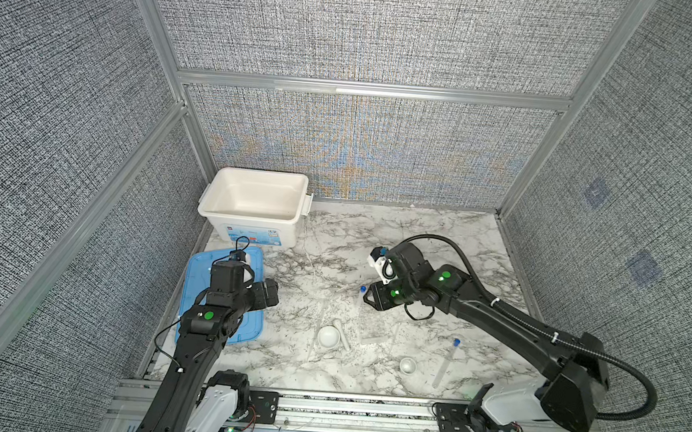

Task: Organize the chemistry lab equipment
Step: 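Lower the test tube upright into the clear rack and open the right gripper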

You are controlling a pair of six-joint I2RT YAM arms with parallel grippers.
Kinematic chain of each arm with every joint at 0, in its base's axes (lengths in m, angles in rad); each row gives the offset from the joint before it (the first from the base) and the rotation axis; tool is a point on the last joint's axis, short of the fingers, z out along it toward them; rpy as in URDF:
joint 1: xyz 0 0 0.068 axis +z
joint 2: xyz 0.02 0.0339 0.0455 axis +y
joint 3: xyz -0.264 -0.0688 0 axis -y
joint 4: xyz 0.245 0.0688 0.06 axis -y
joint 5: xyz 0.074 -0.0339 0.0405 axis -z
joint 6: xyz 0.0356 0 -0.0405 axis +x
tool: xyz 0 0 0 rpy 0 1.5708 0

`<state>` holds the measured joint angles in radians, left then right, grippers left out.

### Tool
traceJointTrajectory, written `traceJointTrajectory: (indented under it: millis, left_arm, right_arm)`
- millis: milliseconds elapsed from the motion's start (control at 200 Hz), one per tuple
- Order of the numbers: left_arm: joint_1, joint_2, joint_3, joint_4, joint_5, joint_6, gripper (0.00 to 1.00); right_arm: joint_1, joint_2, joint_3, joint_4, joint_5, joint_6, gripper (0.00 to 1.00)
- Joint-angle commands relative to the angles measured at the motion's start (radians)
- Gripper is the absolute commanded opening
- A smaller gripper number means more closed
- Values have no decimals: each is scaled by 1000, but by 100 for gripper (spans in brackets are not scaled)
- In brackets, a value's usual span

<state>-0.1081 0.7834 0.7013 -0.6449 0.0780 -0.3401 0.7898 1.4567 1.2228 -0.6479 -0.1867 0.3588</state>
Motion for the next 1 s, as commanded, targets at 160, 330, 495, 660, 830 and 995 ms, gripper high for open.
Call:
traceJointTrajectory:
  millis: [160, 330, 495, 660, 830, 995]
  left_arm:
    - [1, -6, 1, 13, -14, 3, 99]
    - [0, -3, 2, 13, -14, 3, 99]
    - [1, -1, 4, 11, -16, 6, 99]
    - [1, -3, 3, 10, -23, 5, 99]
    - [1, -4, 4, 7, -23, 4, 99]
    - [1, -4, 3, 9, -25, 5, 99]
  right_arm:
    - [0, 32, -14, 40, 40, -2, 28]
    - [0, 49, -4, 60, 56, 5, 25]
    - [-1, 65, 3, 68, 78, -6, 25]
    - [-4, 70, 1, 88, 99, -5, 24]
    - [-4, 67, -3, 96, 97, 4, 25]
    - [-7, 48, -9, 88, 108, 3, 25]
